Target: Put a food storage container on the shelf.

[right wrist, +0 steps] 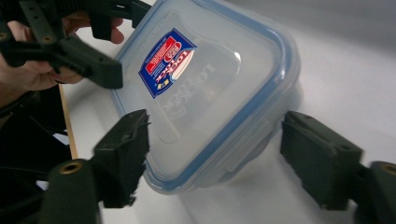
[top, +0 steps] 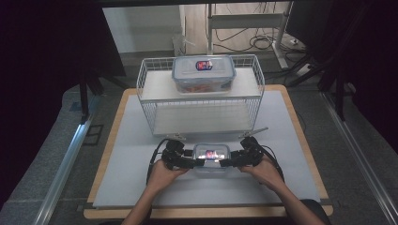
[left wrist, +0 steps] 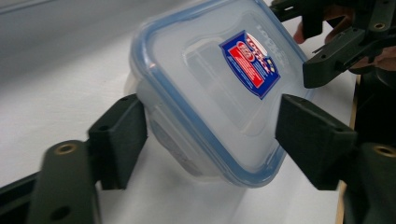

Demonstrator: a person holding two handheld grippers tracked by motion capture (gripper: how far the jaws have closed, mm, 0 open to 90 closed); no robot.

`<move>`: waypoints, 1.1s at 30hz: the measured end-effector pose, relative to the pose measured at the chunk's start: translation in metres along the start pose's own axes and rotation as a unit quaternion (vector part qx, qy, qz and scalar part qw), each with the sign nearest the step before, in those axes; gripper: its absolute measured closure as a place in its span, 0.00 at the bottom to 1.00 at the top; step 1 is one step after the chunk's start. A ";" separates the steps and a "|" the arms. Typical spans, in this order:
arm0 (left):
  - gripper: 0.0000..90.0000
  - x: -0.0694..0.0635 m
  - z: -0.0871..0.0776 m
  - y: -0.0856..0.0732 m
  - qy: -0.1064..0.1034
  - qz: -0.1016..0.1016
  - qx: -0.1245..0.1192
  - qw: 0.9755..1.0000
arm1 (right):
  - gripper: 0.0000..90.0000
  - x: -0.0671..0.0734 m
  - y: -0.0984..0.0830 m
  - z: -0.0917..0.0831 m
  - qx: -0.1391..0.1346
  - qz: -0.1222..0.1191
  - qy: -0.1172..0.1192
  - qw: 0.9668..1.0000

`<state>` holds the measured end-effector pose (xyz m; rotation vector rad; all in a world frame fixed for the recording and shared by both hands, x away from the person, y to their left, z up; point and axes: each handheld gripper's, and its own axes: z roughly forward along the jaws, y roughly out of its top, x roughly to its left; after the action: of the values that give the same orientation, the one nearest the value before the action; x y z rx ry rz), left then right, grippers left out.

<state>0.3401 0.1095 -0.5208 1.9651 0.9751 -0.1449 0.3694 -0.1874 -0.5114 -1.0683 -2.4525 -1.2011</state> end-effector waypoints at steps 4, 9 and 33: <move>0.36 -0.002 -0.003 -0.004 -0.001 -0.003 -0.006 1.000 | 0.40 0.003 -0.003 -0.005 -0.013 -0.007 -0.005 1.000; 0.46 -0.002 -0.010 -0.009 -0.005 -0.007 -0.021 1.000 | 0.48 0.003 -0.009 -0.009 -0.020 0.003 0.011 1.000; 0.58 -0.005 -0.018 -0.021 -0.026 -0.056 -0.043 0.997 | 0.64 0.003 -0.018 -0.018 -0.060 0.041 0.047 0.996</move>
<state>0.3176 0.1265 -0.5219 1.8204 1.0419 -0.2120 0.3527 -0.2073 -0.5093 -1.1066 -2.2686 -1.3557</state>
